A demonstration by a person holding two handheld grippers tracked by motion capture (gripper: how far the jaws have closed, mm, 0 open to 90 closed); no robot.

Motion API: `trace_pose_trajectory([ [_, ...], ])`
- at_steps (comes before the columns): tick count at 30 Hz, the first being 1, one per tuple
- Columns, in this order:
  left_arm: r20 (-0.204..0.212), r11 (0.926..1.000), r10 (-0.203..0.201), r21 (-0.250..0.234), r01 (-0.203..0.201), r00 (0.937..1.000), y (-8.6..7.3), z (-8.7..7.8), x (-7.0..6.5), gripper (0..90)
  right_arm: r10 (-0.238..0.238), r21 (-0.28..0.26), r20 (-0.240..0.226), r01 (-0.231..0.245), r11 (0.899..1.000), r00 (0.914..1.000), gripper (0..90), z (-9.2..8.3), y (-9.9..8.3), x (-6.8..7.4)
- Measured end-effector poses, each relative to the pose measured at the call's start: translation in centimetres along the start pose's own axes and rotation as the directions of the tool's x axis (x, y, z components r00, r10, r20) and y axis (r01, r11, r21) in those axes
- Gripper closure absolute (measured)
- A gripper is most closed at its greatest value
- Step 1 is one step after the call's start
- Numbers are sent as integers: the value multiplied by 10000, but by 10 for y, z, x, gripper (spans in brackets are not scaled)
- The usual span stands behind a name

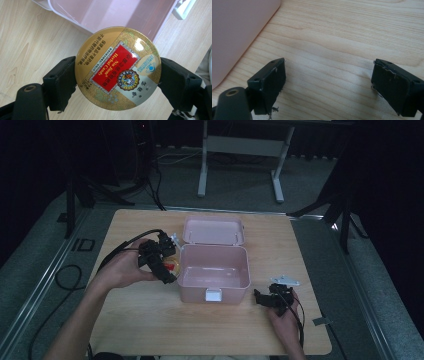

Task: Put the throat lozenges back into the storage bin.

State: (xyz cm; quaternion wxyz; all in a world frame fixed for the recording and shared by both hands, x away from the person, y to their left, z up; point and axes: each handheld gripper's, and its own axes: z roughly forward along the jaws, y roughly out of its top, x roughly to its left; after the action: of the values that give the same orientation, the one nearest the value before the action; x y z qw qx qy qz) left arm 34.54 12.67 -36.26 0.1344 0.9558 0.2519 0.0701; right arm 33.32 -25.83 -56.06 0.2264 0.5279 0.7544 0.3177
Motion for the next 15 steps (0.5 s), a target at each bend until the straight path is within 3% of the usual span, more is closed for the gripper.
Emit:
trace_pose_trajectory([
  [15, -109, 9995, 248, 184, -246, 9996, 12, -1, -4, 200, -14, 6, -16, 14, 10000, 10000, 122, 0, 0, 0],
])
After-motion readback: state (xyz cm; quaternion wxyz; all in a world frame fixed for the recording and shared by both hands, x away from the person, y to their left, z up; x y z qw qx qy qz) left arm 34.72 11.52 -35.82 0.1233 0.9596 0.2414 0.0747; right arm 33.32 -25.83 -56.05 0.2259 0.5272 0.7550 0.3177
